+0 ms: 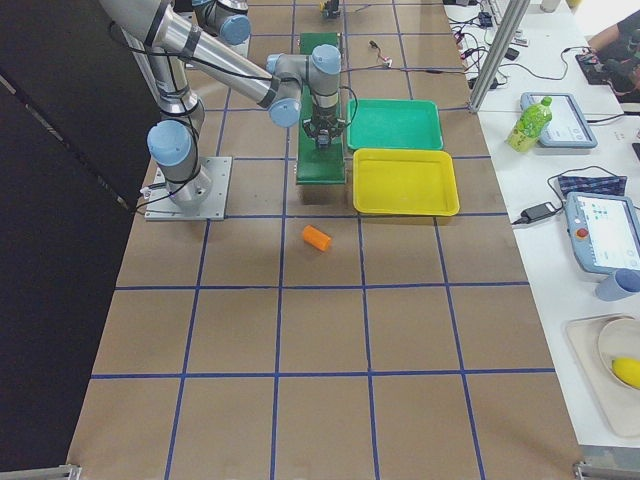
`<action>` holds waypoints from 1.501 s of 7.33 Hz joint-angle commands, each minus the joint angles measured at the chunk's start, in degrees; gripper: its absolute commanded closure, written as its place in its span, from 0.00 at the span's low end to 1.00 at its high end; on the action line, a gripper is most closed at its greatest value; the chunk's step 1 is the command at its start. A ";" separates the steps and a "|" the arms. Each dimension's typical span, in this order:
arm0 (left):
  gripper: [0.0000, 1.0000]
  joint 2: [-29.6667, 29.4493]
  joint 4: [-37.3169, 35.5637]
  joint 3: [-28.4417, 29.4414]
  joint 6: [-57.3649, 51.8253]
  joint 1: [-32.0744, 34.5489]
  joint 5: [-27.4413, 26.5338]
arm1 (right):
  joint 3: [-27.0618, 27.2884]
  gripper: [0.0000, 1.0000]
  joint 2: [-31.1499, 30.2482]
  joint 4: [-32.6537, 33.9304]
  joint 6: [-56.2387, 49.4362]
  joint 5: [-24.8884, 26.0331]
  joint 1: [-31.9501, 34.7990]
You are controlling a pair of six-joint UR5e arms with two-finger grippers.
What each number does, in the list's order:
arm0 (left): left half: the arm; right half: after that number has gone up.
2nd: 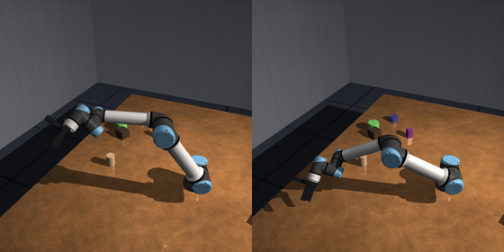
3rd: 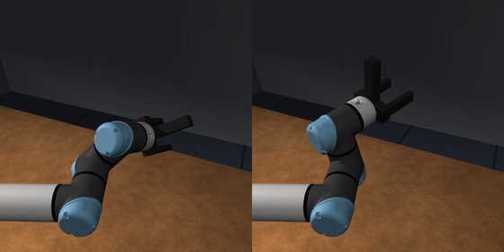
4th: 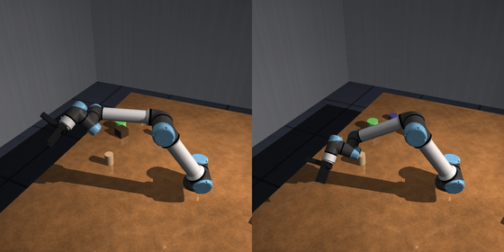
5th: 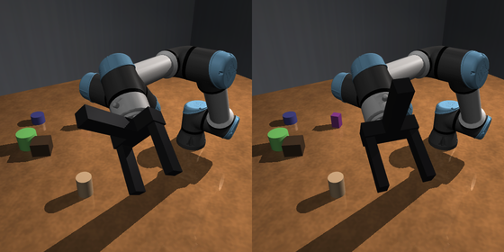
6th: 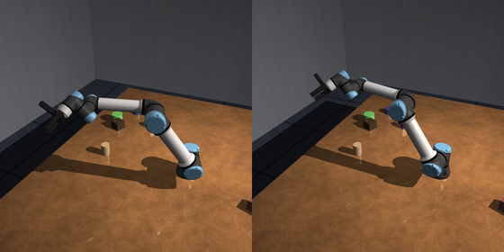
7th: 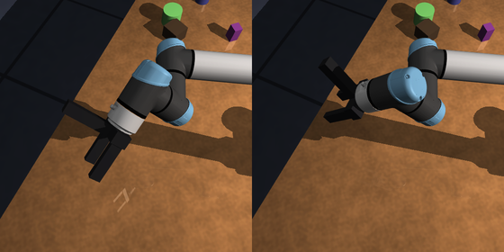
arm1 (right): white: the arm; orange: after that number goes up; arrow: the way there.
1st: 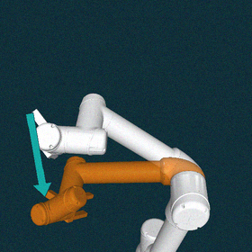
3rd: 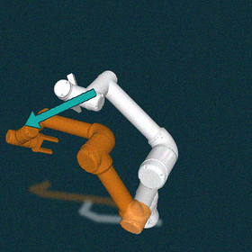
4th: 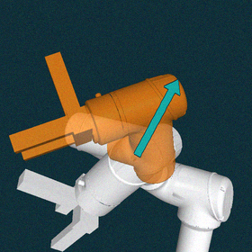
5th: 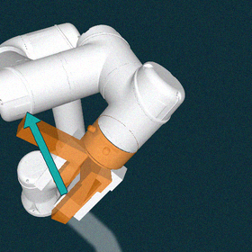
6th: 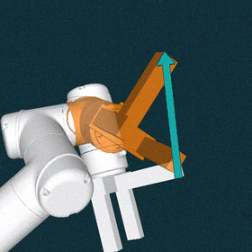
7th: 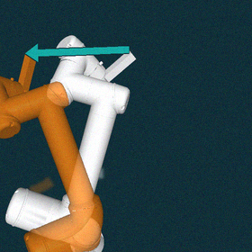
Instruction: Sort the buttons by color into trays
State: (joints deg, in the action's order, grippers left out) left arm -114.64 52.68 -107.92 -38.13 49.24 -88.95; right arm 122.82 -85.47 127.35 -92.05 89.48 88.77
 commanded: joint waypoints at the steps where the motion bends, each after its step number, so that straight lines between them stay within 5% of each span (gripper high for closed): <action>1: 0.88 2.30 0.49 0.26 0.43 2.59 -2.98 | -5.00 0.75 2.48 0.00 0.47 0.07 -0.61; 3: 0.88 8.17 4.24 -0.53 0.60 8.13 -3.52 | -13.44 0.79 8.89 -0.78 0.82 -0.10 -3.32; 5: 0.88 17.82 18.62 -0.80 4.88 13.30 2.53 | -15.76 0.78 12.68 -0.36 0.21 -2.89 -10.08; 6: 0.88 21.53 21.99 -1.23 12.31 20.38 4.47 | -15.76 0.67 13.22 -0.26 0.12 -3.17 -10.37; 7: 0.89 23.30 22.03 -1.76 19.69 29.67 3.79 | -15.68 0.12 13.31 -0.18 0.21 -3.35 -10.37; 8: 0.90 23.06 21.24 -3.07 22.55 35.95 4.04 | -15.68 0.00 13.31 -0.18 0.12 -4.66 -10.20; 10: 0.87 21.31 16.26 -9.38 24.07 36.89 3.96 | -15.15 0.00 12.53 -0.26 0.21 -5.28 -10.02; 11: 0.73 20.78 12.66 -11.58 24.85 36.89 3.87 | -14.71 0.00 11.56 -0.44 0.12 -5.29 -9.93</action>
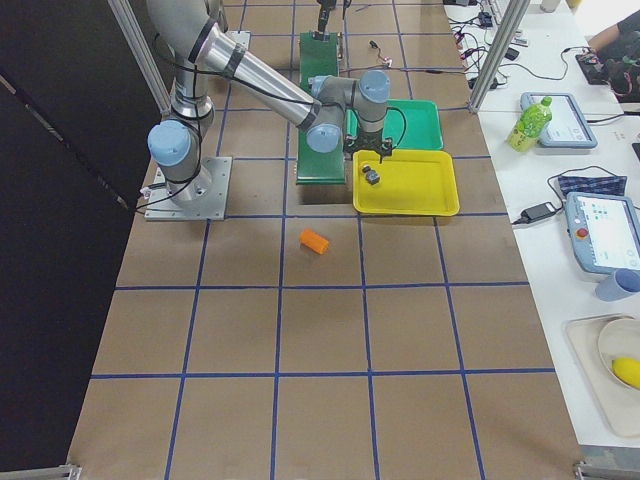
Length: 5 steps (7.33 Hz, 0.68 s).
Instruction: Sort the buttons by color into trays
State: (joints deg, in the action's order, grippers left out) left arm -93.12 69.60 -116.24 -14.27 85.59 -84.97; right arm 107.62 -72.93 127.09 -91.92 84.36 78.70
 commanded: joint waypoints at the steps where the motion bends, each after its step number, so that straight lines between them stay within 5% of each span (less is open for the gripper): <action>1: 0.52 -1.53 -6.03 -3.56 2.47 0.45 -0.11 | 1.79 0.00 -3.16 -0.26 -0.10 -0.16 0.75; 2: 0.14 -2.32 -6.22 -3.21 2.84 0.45 -0.20 | 4.85 0.00 -6.75 -0.26 -0.19 0.18 3.45; 3: 0.00 -2.42 -8.05 -2.34 2.49 0.45 -0.28 | 8.97 0.00 -10.88 0.09 -0.11 0.71 6.44; 5: 0.00 -2.33 -6.60 3.18 2.40 -0.07 -2.91 | 14.79 0.00 -14.25 0.44 -0.10 0.80 9.70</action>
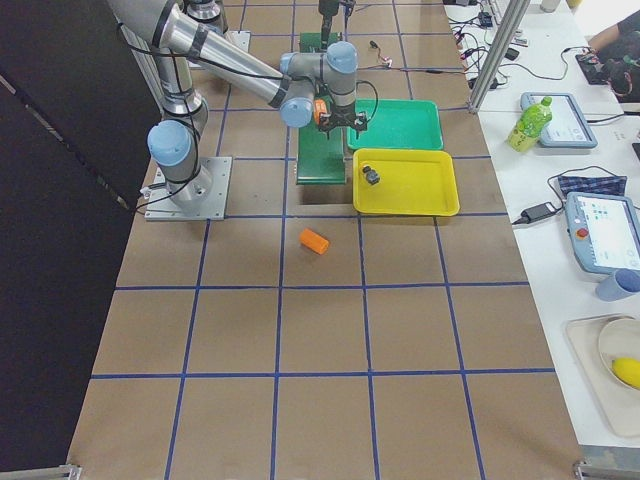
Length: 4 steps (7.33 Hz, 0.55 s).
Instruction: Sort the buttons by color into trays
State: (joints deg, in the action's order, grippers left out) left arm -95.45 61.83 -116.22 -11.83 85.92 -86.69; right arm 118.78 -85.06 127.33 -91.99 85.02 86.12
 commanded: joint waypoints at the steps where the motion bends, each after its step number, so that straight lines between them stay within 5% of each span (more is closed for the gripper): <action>1: 0.00 0.00 4.06 6.24 -0.12 -1.36 -1.37 | 4.09 0.00 -1.61 0.29 -0.03 0.23 2.91; 4: 0.00 -2.72 4.71 7.24 -3.45 -19.32 -5.94 | 3.83 0.00 -0.64 0.11 -0.03 0.58 2.48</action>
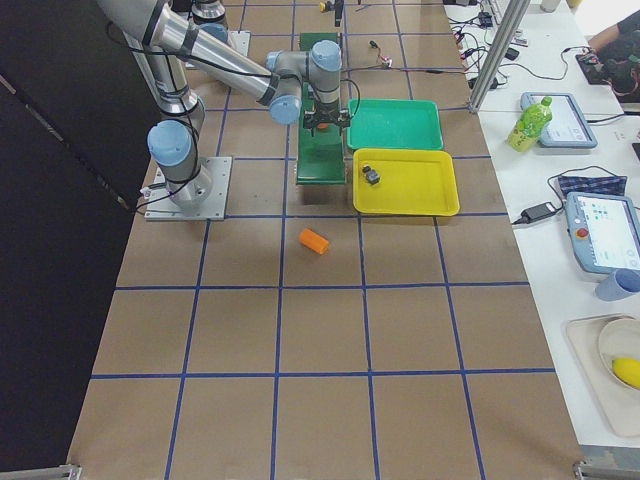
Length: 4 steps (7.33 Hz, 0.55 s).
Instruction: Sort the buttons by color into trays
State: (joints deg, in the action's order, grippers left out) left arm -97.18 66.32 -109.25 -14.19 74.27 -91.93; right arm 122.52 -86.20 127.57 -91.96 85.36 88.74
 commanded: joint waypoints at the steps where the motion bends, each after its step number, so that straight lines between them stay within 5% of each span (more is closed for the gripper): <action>1: 0.00 -2.30 0.04 0.61 -4.84 -13.39 -0.53 | 0.17 0.00 0.51 -0.05 0.11 1.73 -0.06; 4: 0.00 -9.32 -5.55 1.67 -14.50 -24.59 -0.36 | 0.35 0.00 0.42 -0.04 0.03 3.31 0.29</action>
State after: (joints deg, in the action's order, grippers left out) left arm -103.49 63.85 -107.83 -24.13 53.40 -92.32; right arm 122.79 -85.72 127.52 -91.93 87.70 88.75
